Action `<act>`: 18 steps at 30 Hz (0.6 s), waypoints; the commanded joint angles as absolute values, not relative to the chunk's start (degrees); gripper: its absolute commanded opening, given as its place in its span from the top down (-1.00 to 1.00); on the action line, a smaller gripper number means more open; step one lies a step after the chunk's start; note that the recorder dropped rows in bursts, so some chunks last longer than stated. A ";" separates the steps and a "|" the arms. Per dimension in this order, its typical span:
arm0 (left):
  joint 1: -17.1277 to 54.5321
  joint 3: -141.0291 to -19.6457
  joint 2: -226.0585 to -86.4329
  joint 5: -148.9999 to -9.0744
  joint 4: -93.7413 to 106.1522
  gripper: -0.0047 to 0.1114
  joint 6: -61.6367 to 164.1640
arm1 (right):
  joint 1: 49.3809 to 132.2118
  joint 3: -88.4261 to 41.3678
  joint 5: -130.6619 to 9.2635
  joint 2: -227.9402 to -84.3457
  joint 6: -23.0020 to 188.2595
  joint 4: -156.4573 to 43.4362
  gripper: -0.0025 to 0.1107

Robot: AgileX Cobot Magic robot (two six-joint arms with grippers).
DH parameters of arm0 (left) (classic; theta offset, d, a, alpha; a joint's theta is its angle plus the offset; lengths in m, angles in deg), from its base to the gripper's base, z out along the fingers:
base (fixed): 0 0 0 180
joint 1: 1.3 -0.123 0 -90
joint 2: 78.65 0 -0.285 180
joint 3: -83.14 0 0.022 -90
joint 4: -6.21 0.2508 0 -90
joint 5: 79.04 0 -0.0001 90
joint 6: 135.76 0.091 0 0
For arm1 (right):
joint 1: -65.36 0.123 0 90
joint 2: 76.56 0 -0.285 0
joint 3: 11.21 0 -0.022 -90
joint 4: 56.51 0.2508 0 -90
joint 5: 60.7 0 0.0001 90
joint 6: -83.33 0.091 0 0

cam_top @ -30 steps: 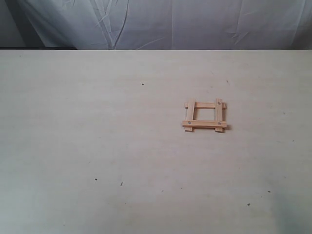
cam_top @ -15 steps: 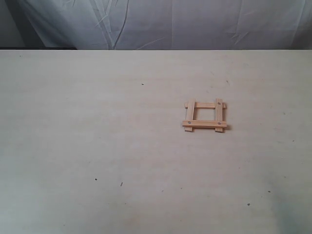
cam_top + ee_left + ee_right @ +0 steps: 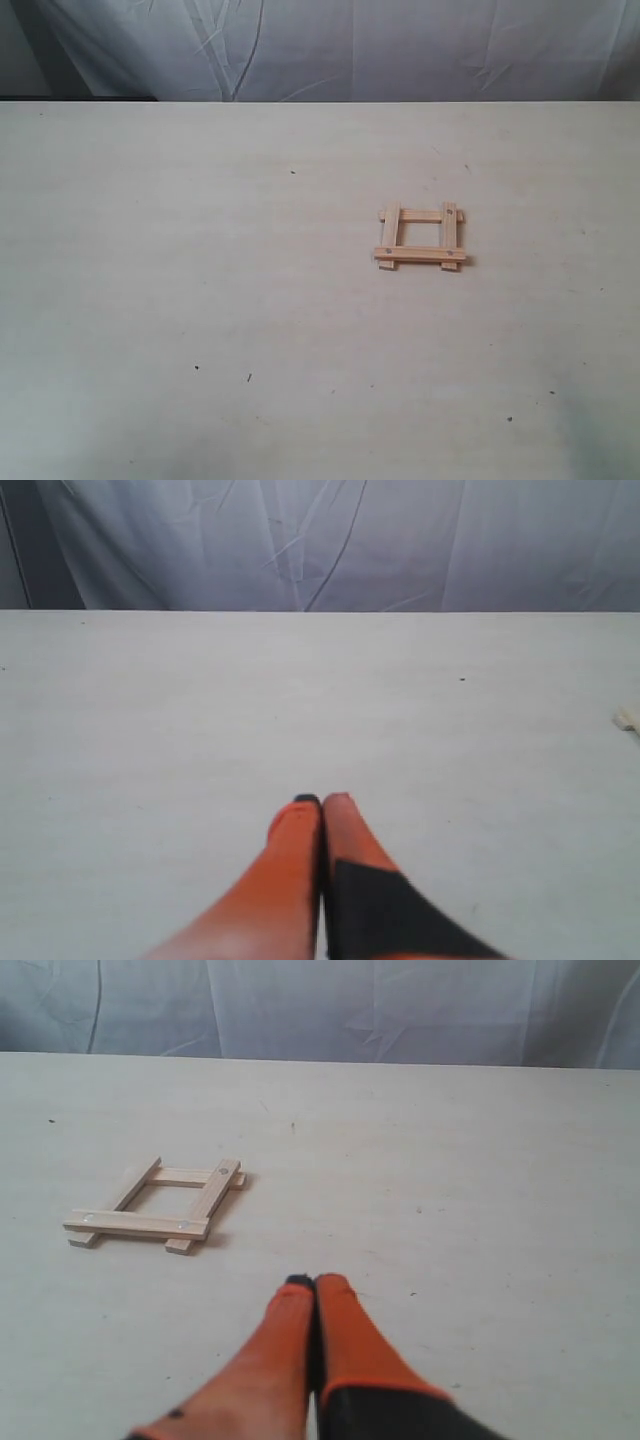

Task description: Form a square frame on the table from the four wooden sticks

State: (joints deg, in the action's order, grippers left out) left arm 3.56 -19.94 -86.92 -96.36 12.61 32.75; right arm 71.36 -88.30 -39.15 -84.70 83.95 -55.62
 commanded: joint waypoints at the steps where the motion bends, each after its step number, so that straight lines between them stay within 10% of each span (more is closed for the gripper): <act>1: 3.30 -19.65 -86.43 -94.43 14.74 0.91 32.83 | 71.03 -88.43 -39.85 -84.35 84.00 -56.03 0.95; 18: 3.30 -19.65 -86.43 -94.42 7.98 0.91 40.41 | 71.03 -88.43 -39.88 -84.35 84.00 -55.94 0.95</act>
State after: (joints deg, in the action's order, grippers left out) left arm 3.42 -19.91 -86.70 -95.09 8.90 40.13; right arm 71.36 -88.30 -39.15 -84.70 83.95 -55.62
